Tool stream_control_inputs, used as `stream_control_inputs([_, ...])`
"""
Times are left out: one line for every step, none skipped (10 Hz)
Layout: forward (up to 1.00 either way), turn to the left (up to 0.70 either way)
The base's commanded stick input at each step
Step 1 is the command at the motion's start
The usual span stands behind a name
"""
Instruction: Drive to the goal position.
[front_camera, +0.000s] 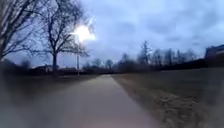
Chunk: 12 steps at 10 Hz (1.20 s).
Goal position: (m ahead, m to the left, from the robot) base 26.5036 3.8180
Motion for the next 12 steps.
stream_control_inputs([1.0, 0.04])
stream_control_inputs([1.0, 0.04])
stream_control_inputs([1.0, 0.04])
stream_control_inputs([1.0, 0.04])
stream_control_inputs([1.0, 0.04])
stream_control_inputs([1.0, 0.04])
stream_control_inputs([1.0, 0.04])
stream_control_inputs([1.0, 0.04])
stream_control_inputs([1.0, 0.04])
stream_control_inputs([1.0, 0.04])
stream_control_inputs([1.0, 0.04])
stream_control_inputs([1.0, 0.04])
